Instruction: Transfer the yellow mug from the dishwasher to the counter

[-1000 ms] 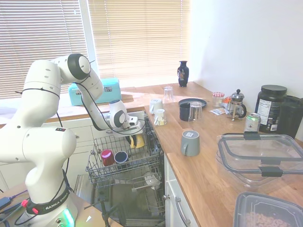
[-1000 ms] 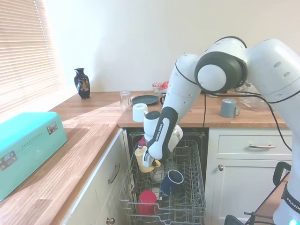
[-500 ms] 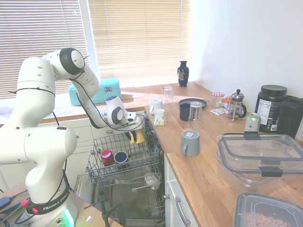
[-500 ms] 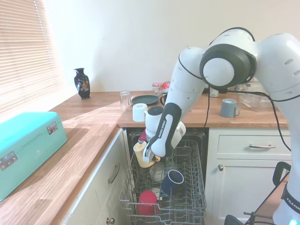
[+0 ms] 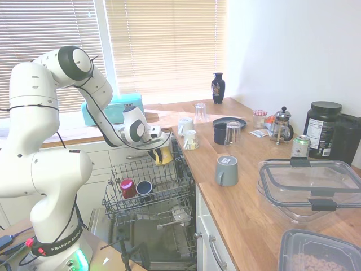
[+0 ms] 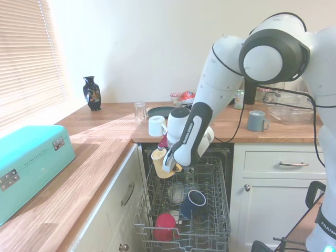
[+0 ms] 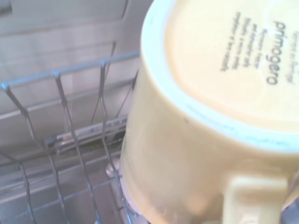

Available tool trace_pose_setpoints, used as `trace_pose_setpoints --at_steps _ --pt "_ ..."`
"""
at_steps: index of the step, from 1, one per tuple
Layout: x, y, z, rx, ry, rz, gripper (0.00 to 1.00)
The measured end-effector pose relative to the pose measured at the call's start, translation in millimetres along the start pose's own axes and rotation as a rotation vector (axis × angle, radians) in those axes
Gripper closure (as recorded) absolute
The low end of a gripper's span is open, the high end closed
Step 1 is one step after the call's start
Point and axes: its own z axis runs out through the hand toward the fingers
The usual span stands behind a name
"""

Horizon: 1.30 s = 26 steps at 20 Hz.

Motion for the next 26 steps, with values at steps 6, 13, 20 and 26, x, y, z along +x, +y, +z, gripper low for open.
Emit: trace_pose_setpoints --at_steps 6,13,20,26 --pt "8.5 -1.2 -31.0 0.023 0.030 0.006 1.00" --pt "23.1 0.1 -60.6 0.044 0.054 0.024 1.00" --pt "60.7 17.6 -97.2 0.085 0.067 0.102 1.00" --pt "84.4 39.3 -110.7 0.084 0.068 0.156 1.00"
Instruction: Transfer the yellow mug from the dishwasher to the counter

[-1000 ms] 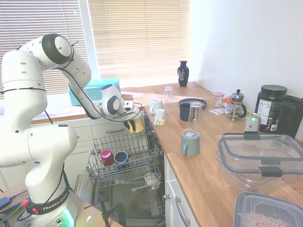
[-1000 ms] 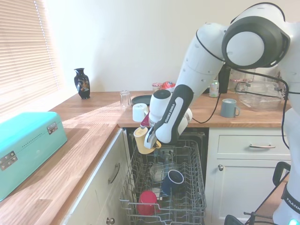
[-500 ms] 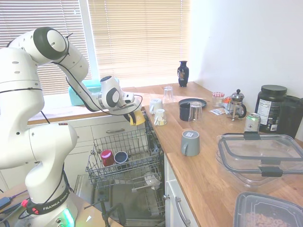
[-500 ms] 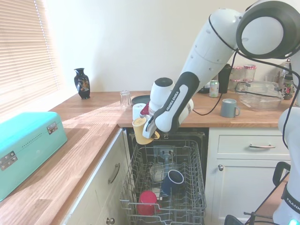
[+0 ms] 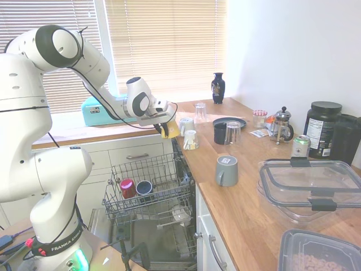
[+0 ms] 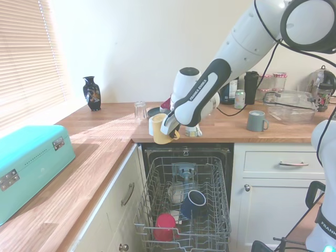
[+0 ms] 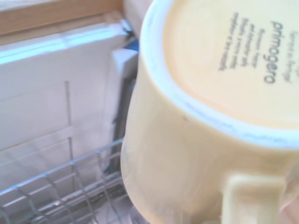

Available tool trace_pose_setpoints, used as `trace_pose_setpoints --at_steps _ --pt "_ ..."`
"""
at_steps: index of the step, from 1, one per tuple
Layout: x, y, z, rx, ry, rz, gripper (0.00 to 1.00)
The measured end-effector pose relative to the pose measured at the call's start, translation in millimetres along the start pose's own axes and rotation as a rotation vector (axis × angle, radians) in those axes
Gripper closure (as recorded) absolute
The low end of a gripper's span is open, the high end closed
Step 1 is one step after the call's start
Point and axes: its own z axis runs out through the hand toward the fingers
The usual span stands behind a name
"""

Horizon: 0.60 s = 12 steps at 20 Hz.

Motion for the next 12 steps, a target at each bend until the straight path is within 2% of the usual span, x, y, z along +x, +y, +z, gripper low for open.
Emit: trace_pose_setpoints --at_steps 12 --pt "23.0 41.9 6.2 -0.046 -0.009 0.076 1.00"
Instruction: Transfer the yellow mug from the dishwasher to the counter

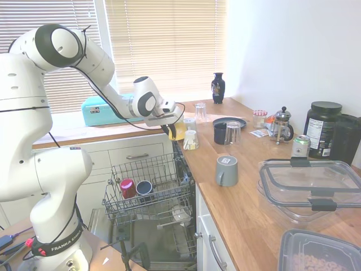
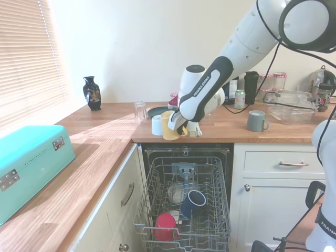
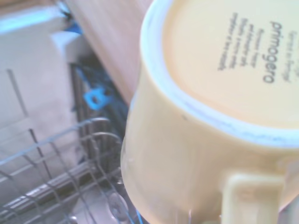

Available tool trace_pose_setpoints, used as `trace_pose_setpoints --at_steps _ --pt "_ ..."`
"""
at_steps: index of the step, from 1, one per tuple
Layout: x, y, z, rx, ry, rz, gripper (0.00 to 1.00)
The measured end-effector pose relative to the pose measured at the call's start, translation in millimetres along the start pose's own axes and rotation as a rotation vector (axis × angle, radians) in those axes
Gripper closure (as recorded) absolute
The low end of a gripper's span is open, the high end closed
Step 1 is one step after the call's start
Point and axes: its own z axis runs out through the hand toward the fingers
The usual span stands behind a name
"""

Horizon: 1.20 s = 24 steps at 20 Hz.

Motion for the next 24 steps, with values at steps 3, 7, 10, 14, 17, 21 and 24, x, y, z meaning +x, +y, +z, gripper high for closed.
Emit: trace_pose_setpoints --at_steps 3,7,10,14,17,21,24 --pt "7.2 13.5 4.3 -0.005 -0.011 0.023 1.00" --pt "16.0 23.6 10.3 0.003 -0.041 0.054 1.00" --pt "32.8 24.9 18.0 0.005 -0.058 0.073 1.00" --pt "63.5 33.6 36.8 -0.001 -0.071 0.103 1.00" --pt "77.5 32.5 45.3 -0.013 -0.106 0.119 0.00" --pt "85.8 29.1 48.3 -0.027 -0.121 0.126 0.00" --pt "87.8 26.9 50.0 -0.034 -0.120 0.126 0.00"
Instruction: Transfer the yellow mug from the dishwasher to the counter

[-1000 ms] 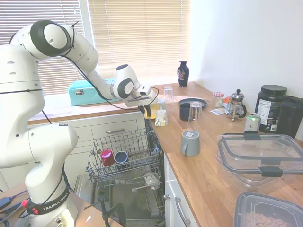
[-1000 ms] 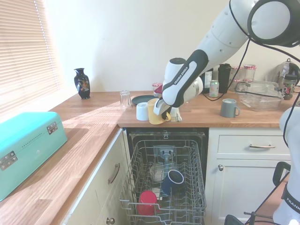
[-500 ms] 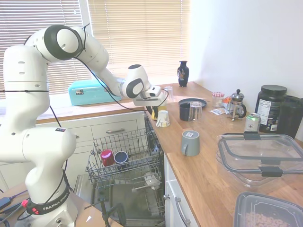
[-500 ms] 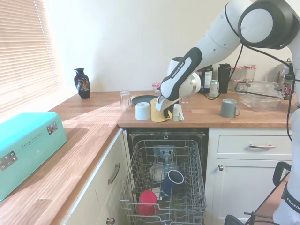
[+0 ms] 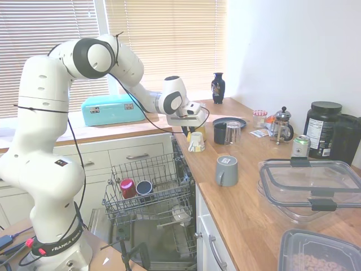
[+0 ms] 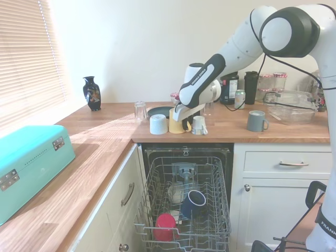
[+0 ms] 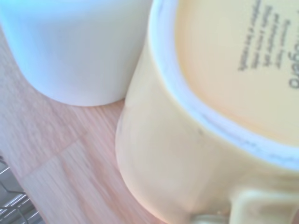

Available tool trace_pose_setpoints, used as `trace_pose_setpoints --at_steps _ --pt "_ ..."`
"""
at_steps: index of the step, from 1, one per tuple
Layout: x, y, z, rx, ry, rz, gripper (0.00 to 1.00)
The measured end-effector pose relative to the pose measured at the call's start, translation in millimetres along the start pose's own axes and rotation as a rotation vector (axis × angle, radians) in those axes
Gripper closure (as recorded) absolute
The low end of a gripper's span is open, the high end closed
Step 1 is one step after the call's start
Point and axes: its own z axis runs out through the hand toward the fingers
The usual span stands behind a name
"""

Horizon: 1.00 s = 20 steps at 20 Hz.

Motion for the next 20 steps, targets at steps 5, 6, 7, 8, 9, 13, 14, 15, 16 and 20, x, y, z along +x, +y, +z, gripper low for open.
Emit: trace_pose_setpoints --at_steps 5,6,7,8,9,13,14,15,16,20 --pt "-1.4 -4.3 2.6 -0.013 0.010 0.005 0.00" --pt "-0.2 -5.5 0.7 -0.008 0.022 0.009 0.00" --pt "1.4 -6.5 -3.2 -0.001 0.034 0.013 0.00" --pt "3.7 -8.0 -9.8 0.009 0.051 0.017 0.00" --pt "6.1 -9.2 -18.5 0.018 0.064 0.020 0.00" --pt "1.5 -4.3 -58.4 0.050 0.136 0.030 0.00" --pt "-4.9 0.2 -67.5 0.058 0.151 0.030 0.00" --pt "-13.4 6.4 -76.0 0.067 0.165 0.029 0.00" --pt "-22.7 13.6 -84.7 0.073 0.176 0.028 0.00" --pt "-63.6 47.8 -119.7 0.102 0.204 0.046 0.00"
